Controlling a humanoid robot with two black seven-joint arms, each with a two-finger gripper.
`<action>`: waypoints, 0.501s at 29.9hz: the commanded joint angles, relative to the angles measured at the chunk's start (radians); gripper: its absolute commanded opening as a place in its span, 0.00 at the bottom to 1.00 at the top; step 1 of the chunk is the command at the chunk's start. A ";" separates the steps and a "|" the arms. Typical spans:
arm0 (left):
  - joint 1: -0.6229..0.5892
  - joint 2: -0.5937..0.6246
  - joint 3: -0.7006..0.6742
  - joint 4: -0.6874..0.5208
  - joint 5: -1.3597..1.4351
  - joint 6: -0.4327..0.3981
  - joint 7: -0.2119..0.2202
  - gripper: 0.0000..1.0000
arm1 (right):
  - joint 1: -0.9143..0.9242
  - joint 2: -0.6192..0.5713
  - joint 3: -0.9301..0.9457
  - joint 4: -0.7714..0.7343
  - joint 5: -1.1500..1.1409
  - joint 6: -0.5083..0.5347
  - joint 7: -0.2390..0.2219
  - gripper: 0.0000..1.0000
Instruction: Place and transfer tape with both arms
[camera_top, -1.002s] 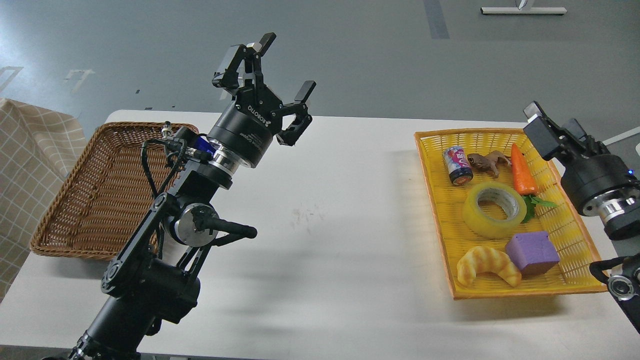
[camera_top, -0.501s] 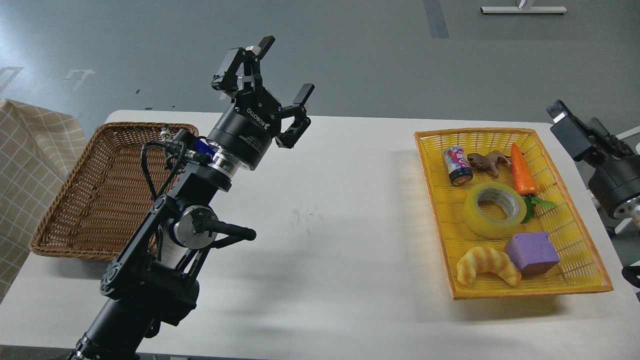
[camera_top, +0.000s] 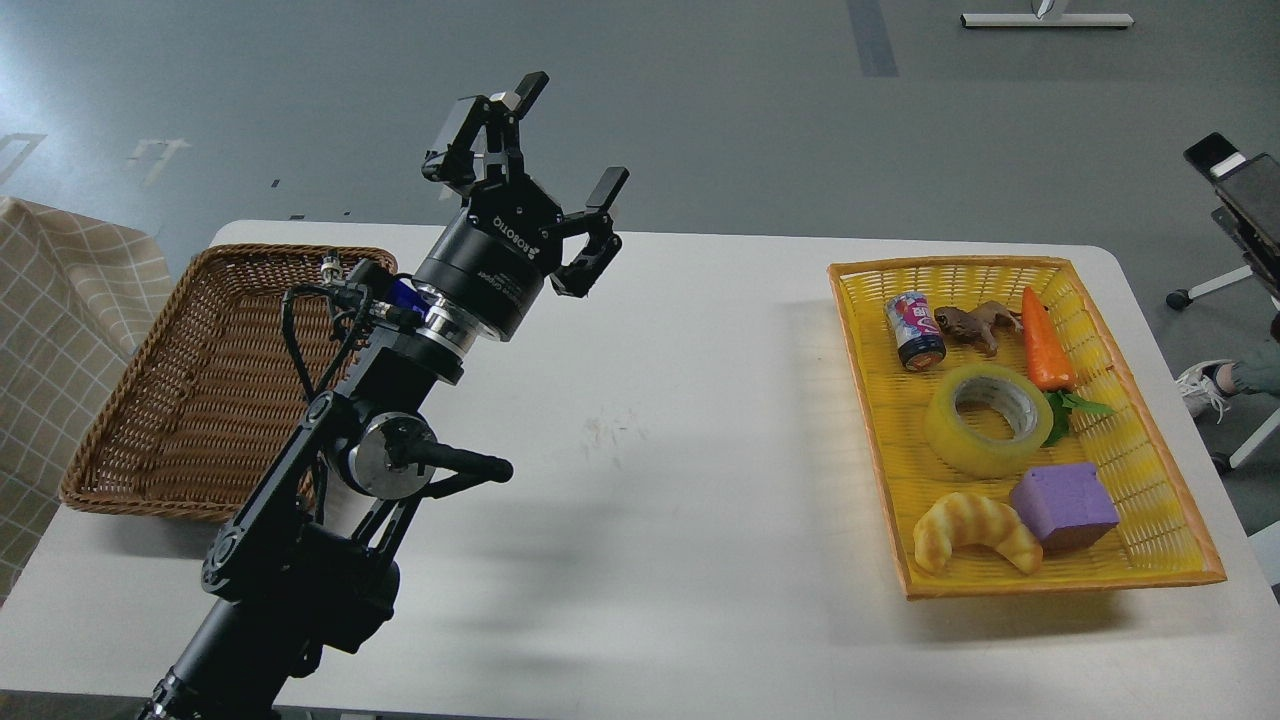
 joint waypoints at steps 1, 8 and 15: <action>0.001 0.000 0.000 0.000 -0.002 0.000 0.002 1.00 | -0.022 -0.003 -0.018 -0.033 -0.186 0.011 -0.004 0.94; 0.010 0.000 0.006 0.000 0.000 0.002 0.003 1.00 | -0.016 0.033 -0.122 -0.035 -0.517 0.035 -0.065 0.91; 0.012 0.000 0.008 0.000 0.000 0.002 0.005 1.00 | 0.048 0.060 -0.217 -0.042 -0.565 0.107 -0.090 0.91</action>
